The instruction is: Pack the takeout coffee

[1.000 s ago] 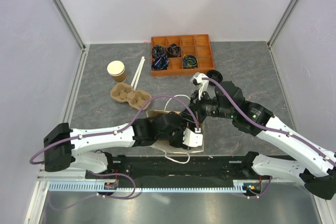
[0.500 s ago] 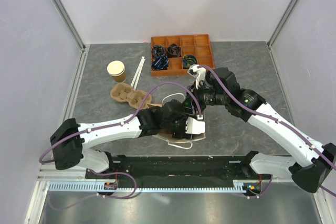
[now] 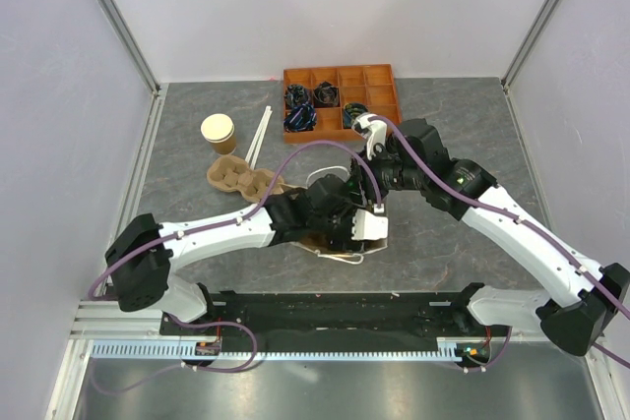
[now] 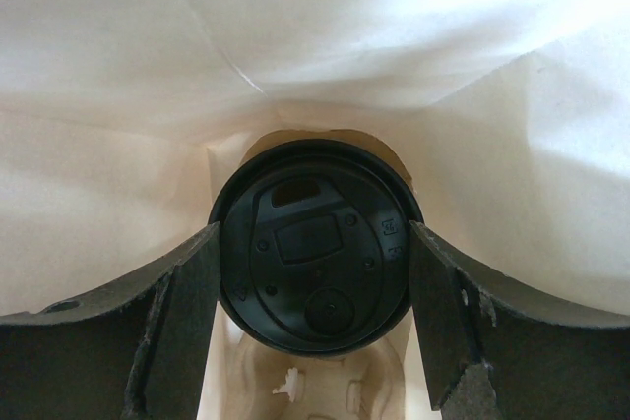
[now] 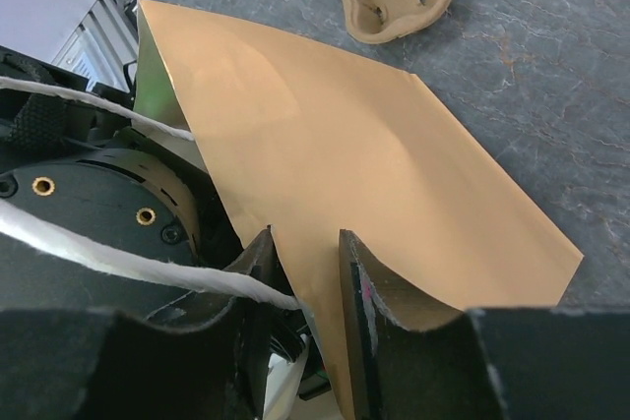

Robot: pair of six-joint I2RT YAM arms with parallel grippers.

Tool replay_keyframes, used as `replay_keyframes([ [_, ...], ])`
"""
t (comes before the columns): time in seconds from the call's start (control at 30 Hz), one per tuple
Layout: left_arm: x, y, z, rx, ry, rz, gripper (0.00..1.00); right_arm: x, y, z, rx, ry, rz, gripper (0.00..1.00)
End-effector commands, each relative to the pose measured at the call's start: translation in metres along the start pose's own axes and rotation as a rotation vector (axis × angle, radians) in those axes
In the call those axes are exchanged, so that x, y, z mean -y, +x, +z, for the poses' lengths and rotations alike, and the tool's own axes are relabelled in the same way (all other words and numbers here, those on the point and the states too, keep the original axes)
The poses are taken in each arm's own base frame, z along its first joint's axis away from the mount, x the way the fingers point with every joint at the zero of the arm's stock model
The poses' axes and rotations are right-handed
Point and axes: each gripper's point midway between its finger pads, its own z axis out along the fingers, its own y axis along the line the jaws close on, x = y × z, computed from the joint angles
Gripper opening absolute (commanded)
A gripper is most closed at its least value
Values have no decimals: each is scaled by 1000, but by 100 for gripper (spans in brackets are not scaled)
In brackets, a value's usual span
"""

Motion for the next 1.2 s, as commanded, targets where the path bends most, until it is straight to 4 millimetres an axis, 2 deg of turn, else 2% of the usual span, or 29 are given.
replay_keyframes([
  [0.0, 35, 81, 13, -245, 129, -52, 7, 12, -3, -2, -20, 56, -17, 38],
  [0.13, 35, 92, 14, -265, 138, -63, 8, 20, 1, -4, -37, 84, -24, 41],
  [0.23, 36, 99, 14, -276, 148, -71, 8, 20, -1, -6, -34, 85, -36, 48],
  [0.37, 37, 98, 14, -262, 159, -74, 8, 9, -6, -11, -26, 20, -82, 55],
  [0.47, 37, 97, 14, -255, 169, -78, 8, 10, -8, -15, -22, 25, -122, 58],
  [0.63, 37, 97, 12, -246, 184, -78, 9, 20, -3, -19, -53, 56, -158, 58],
  [0.9, 38, 103, 15, -259, 191, -73, 9, 36, -8, -25, -56, 105, -176, 55],
  [1.17, 37, 104, 16, -257, 194, -78, 9, 36, -7, -31, -74, 92, -225, 57],
])
